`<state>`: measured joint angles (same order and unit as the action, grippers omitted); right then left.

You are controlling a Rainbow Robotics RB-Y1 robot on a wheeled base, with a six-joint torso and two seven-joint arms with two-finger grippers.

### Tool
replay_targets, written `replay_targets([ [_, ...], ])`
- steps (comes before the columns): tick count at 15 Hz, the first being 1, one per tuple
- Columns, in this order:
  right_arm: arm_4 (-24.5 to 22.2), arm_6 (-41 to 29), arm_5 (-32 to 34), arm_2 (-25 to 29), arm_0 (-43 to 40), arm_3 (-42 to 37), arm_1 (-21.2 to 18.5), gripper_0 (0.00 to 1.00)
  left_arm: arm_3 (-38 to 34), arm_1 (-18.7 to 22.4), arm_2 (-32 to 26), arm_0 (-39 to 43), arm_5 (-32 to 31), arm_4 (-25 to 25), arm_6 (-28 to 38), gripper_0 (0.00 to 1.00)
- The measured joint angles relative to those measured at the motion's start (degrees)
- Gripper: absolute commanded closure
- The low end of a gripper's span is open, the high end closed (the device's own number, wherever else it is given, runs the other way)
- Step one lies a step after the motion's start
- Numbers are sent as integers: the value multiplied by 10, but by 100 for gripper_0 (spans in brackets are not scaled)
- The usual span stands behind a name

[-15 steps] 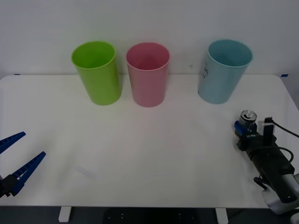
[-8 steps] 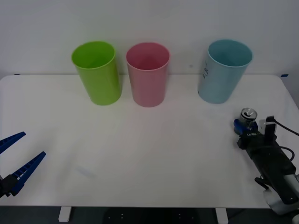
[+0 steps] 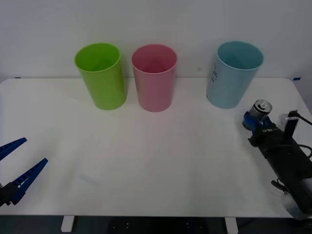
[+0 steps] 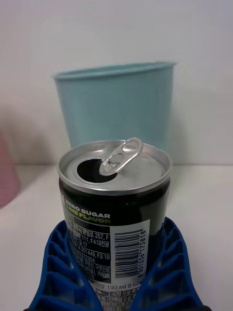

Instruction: Grasp the object on the table and drop it into the matching bin: aluminum can to the light blue bin, PET bottle to the pink bin.

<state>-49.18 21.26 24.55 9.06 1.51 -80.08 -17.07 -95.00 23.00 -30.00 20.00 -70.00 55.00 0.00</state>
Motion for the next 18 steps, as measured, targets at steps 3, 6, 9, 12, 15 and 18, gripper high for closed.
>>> replay_targets([
  [3, -12, -56, 19, 0, 0, -29, -21, 100, 0, 0, 0, 0, 0, 0, 0, 0],
  [6, -18, -120, 31, 0, -7, -71, -48, 100, 0, 0, 0, 0, 0, 0, 0, 0],
  [9, -32, -197, 31, 0, -23, -129, -81, 100, 0, 0, 0, 0, 0, 0, 0, 0],
  [12, -36, -245, 31, 1, -28, -163, -124, 100, 0, 0, 0, 0, 0, 0, 0, 0],
  [15, -37, -272, 31, 8, -28, -182, -163, 100, 0, 0, 0, 0, 0, 0, 0, 0],
  [18, -37, -285, 31, 11, -12, -185, -195, 100, 0, 0, 0, 0, 0, 0, 0, 0],
])
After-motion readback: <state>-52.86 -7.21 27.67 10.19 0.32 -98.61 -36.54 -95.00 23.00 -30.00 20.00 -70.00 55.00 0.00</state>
